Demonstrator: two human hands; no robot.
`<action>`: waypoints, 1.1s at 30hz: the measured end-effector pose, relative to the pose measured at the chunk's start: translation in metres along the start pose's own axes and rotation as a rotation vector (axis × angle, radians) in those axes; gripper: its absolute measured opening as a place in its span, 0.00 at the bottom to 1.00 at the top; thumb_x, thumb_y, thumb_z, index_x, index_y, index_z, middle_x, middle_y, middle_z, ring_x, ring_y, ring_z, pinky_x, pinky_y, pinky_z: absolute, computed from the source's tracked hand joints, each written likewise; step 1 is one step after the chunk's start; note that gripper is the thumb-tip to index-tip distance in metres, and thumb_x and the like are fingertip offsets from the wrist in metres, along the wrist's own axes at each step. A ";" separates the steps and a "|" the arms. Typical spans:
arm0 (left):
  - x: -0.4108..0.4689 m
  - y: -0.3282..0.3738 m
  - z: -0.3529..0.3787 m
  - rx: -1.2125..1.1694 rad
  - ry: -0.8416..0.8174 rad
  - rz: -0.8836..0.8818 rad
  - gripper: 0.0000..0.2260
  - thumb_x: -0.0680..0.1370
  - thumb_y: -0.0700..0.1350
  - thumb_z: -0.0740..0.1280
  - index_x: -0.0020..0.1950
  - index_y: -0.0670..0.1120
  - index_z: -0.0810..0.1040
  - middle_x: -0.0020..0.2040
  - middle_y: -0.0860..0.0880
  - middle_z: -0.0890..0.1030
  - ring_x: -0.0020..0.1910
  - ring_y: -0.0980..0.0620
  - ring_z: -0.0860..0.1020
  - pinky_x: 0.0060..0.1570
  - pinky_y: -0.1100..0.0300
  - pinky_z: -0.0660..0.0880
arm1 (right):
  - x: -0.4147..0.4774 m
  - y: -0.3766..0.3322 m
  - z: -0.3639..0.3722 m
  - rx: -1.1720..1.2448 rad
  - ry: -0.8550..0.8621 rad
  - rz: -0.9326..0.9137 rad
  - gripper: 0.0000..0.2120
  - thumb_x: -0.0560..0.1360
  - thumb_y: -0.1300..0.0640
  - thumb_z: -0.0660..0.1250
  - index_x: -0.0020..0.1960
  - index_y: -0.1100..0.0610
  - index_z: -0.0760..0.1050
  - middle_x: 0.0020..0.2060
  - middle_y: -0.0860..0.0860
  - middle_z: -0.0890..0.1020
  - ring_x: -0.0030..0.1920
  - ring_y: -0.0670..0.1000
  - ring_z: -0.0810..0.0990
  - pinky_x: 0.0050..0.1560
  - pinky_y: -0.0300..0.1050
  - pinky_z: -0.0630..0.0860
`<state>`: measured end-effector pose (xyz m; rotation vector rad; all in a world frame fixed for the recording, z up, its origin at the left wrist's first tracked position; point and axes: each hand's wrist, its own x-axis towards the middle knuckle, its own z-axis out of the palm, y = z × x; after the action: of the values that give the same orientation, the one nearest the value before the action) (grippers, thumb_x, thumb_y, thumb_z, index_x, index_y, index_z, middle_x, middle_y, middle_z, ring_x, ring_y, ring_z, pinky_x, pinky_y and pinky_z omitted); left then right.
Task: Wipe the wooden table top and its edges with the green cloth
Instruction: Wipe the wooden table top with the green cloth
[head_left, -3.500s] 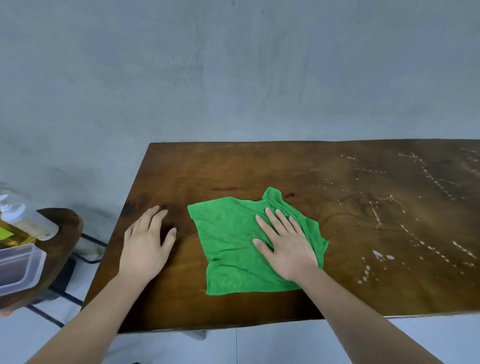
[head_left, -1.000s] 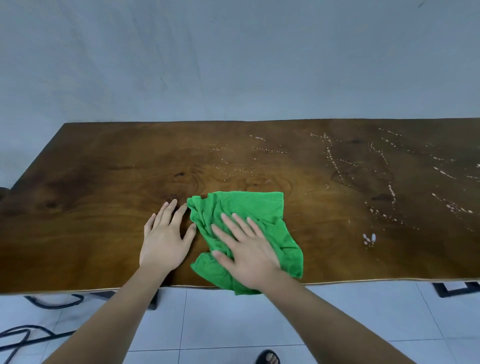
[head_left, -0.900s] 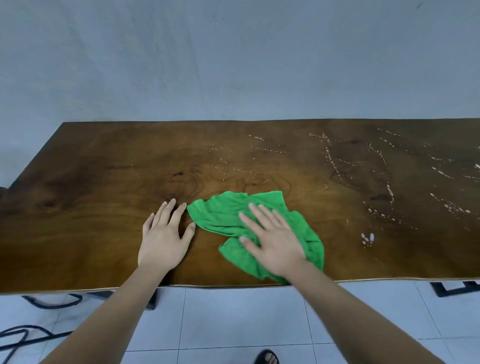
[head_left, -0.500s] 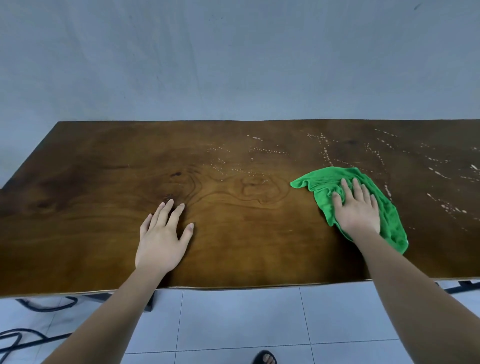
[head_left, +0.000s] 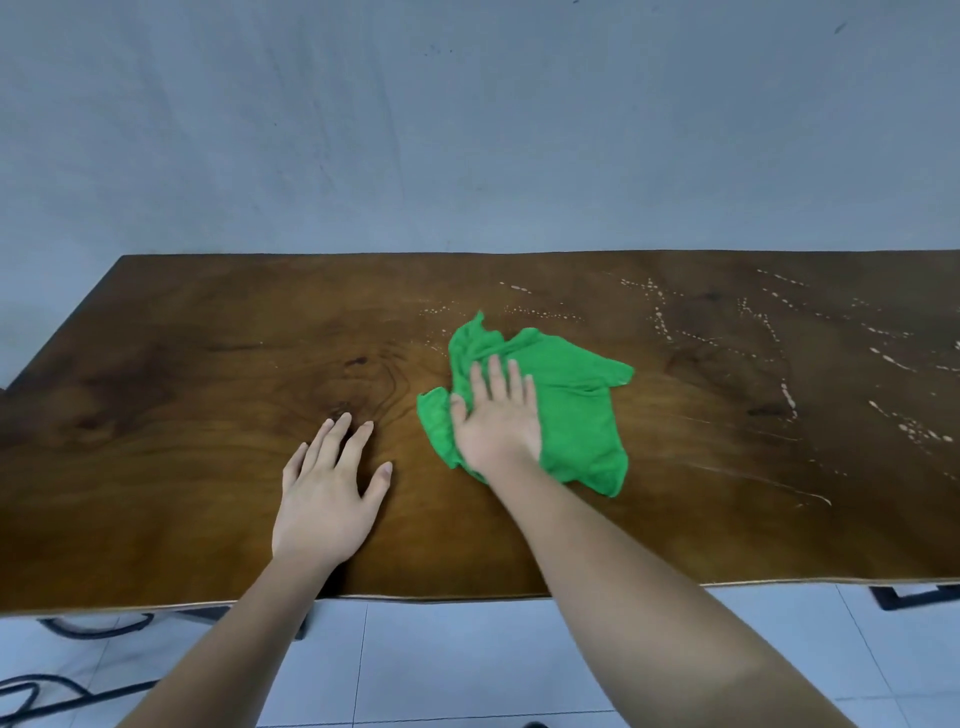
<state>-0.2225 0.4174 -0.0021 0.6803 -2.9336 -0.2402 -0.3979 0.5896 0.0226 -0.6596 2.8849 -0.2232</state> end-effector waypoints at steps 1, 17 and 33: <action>0.000 0.000 0.000 0.001 -0.002 -0.001 0.36 0.84 0.74 0.42 0.88 0.59 0.61 0.89 0.54 0.59 0.89 0.52 0.53 0.86 0.45 0.53 | -0.002 -0.013 0.004 -0.012 -0.018 -0.072 0.37 0.85 0.33 0.28 0.89 0.49 0.37 0.88 0.54 0.37 0.89 0.61 0.35 0.88 0.64 0.39; 0.002 0.002 -0.002 -0.006 -0.027 -0.006 0.36 0.84 0.74 0.43 0.88 0.59 0.61 0.89 0.54 0.59 0.89 0.52 0.53 0.87 0.44 0.52 | 0.044 0.206 -0.054 -0.017 0.016 0.013 0.34 0.86 0.29 0.35 0.89 0.38 0.41 0.89 0.46 0.40 0.89 0.52 0.40 0.89 0.62 0.45; 0.004 0.004 -0.002 -0.015 -0.034 -0.017 0.35 0.85 0.74 0.44 0.88 0.60 0.60 0.90 0.55 0.57 0.89 0.52 0.51 0.87 0.45 0.51 | 0.096 0.016 -0.027 -0.049 -0.021 -0.093 0.36 0.86 0.33 0.32 0.90 0.48 0.39 0.89 0.54 0.39 0.89 0.61 0.38 0.89 0.65 0.43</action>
<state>-0.2271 0.4191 0.0011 0.7070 -2.9560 -0.2772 -0.4953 0.5646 0.0325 -0.8008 2.8514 -0.1569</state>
